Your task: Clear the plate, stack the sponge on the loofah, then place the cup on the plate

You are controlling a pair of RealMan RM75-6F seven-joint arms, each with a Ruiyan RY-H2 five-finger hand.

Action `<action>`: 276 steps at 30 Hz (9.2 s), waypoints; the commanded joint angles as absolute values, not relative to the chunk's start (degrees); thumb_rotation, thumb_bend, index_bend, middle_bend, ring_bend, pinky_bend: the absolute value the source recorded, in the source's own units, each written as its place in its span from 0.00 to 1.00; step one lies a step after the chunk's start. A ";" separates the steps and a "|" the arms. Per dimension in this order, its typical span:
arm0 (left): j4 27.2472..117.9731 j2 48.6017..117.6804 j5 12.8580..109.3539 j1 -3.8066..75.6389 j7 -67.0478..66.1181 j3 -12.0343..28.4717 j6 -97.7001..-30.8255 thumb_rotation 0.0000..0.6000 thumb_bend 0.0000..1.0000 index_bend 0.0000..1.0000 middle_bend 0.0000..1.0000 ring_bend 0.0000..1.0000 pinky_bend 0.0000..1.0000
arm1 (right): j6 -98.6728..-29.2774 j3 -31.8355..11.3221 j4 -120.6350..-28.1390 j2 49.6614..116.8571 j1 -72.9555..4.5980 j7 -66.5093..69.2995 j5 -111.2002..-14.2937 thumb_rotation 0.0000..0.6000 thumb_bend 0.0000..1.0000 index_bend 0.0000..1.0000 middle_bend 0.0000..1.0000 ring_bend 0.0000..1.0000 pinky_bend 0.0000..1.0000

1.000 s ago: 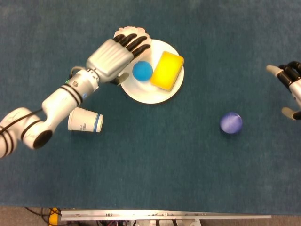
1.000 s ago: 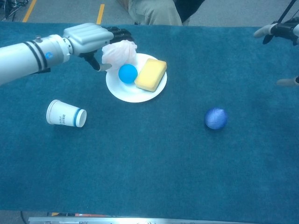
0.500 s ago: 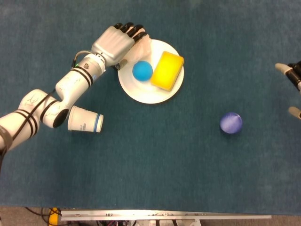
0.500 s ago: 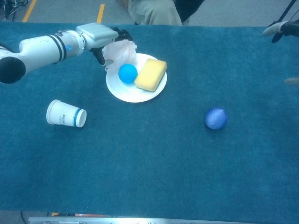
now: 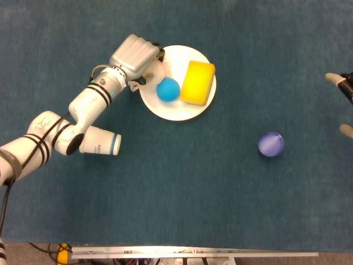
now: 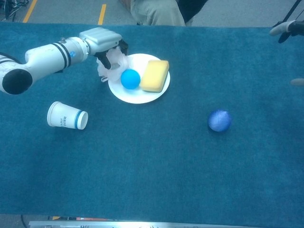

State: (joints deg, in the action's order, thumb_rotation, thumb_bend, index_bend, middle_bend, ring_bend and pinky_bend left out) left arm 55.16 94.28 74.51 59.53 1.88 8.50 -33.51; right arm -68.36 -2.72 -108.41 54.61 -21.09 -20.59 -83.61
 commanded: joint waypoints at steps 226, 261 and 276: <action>108.30 80.65 56.81 46.01 -18.90 4.22 -55.24 1.00 0.32 0.01 0.00 0.00 0.13 | -64.88 -1.35 -104.24 56.64 -23.14 -16.07 -89.97 1.00 0.00 0.19 0.32 0.24 0.40; 110.88 62.97 73.63 27.08 -15.73 3.21 -78.56 1.00 0.32 0.04 0.01 0.00 0.13 | -44.92 -3.97 -112.62 66.49 -38.01 -36.65 -87.45 1.00 0.00 0.19 0.32 0.23 0.40; 111.92 59.70 75.81 22.78 -12.75 3.47 -79.91 1.00 0.32 0.04 0.01 0.00 0.13 | -41.74 -4.50 -107.91 80.65 -45.82 -52.51 -74.39 1.00 0.00 0.19 0.32 0.23 0.40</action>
State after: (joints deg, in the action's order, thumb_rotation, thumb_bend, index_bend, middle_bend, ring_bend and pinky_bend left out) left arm 111.83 59.80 75.71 22.88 -12.85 3.43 -79.92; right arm -41.62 -4.65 -108.75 79.19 -44.83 -51.06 -75.58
